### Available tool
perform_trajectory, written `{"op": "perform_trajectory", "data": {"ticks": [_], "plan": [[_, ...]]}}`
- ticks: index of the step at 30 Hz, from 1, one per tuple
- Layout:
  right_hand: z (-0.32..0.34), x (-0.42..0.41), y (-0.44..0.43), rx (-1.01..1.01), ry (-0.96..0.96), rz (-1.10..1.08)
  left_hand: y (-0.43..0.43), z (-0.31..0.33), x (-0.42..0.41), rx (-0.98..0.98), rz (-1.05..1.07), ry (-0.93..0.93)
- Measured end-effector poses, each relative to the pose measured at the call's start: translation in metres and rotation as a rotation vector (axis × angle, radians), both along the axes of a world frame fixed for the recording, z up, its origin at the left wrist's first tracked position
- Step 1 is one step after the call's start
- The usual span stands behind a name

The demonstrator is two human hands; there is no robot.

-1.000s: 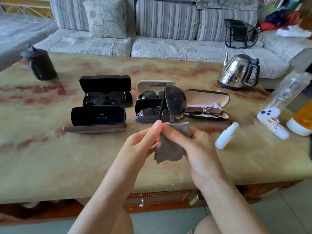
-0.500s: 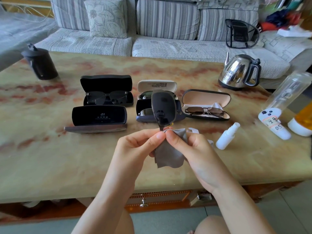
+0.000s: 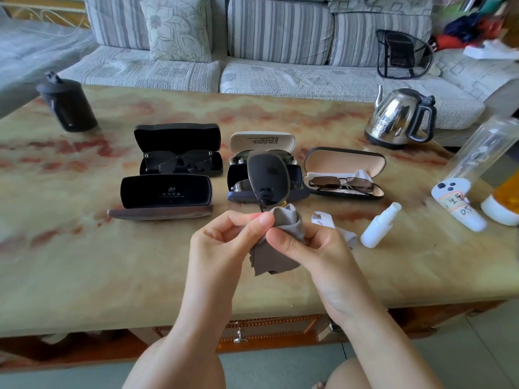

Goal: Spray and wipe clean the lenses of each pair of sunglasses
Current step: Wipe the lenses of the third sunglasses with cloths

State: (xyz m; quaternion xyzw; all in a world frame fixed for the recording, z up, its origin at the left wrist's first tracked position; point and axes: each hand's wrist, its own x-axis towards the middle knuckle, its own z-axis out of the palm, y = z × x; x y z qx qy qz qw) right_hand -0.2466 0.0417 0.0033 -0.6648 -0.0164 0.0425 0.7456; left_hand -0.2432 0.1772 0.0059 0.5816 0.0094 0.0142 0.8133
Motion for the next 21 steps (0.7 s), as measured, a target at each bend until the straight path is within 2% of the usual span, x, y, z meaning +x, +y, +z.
{"op": "perform_trajectory", "data": {"ticks": [4, 10, 21], "plan": [[-0.0001, -0.0003, -0.0010, 0.000, -0.023, -0.009, -0.0011, -0.0018, -0.0003, 0.094, 0.060, -0.105], [-0.0009, -0.0004, -0.0040, 0.010, 0.011, 0.033, 0.0046, -0.0030, 0.0036, 0.154, -0.015, -0.148], [0.0034, -0.0011, -0.0026, -0.056, -0.022, -0.071, 0.0070, -0.0049, 0.0040, 0.125, -0.222, -0.081]]}}
